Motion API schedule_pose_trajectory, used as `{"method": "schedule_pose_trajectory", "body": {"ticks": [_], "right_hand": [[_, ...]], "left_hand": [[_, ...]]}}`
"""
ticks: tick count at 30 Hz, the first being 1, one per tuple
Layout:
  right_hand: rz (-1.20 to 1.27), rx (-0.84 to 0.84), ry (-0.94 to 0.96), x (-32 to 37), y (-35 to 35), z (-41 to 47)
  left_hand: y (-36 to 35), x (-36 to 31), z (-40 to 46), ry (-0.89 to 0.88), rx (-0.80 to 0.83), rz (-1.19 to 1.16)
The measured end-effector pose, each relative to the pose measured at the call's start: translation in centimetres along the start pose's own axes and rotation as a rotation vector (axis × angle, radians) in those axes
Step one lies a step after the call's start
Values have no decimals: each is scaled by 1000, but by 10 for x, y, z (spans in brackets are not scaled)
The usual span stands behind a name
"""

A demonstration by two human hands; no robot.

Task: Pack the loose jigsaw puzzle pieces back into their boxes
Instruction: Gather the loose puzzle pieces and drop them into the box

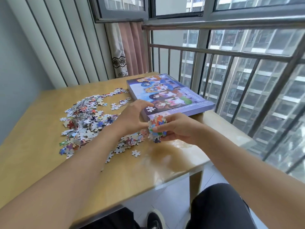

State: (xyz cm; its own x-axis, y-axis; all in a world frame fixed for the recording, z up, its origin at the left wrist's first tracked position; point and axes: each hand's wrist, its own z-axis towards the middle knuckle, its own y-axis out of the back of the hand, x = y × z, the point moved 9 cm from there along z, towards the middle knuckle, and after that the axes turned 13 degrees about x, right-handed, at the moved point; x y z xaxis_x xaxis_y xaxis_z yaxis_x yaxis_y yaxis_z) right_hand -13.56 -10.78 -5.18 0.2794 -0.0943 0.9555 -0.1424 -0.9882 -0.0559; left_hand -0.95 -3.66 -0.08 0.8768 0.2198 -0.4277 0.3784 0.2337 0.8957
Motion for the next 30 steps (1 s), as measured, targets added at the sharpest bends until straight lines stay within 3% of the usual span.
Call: {"method": "schedule_pose_trajectory", "body": {"ticks": [4,7,10,16,30], "right_hand": [[50,-22,-30,-16,11,-11],[189,-74,-69,-24,27,-14],[421,-165,-30,-14,48,-12],[502,-351,-41,21,73,0],[412,-617,88,69,89,22]], "left_hand": [[-9,-11,9,-41,-86,54],[8,4,7,105,-307,-189],[26,13,10,183,-421,-361],[52,4,18,161,-433,-405],[71,-10,23,93,-432,-405]]}}
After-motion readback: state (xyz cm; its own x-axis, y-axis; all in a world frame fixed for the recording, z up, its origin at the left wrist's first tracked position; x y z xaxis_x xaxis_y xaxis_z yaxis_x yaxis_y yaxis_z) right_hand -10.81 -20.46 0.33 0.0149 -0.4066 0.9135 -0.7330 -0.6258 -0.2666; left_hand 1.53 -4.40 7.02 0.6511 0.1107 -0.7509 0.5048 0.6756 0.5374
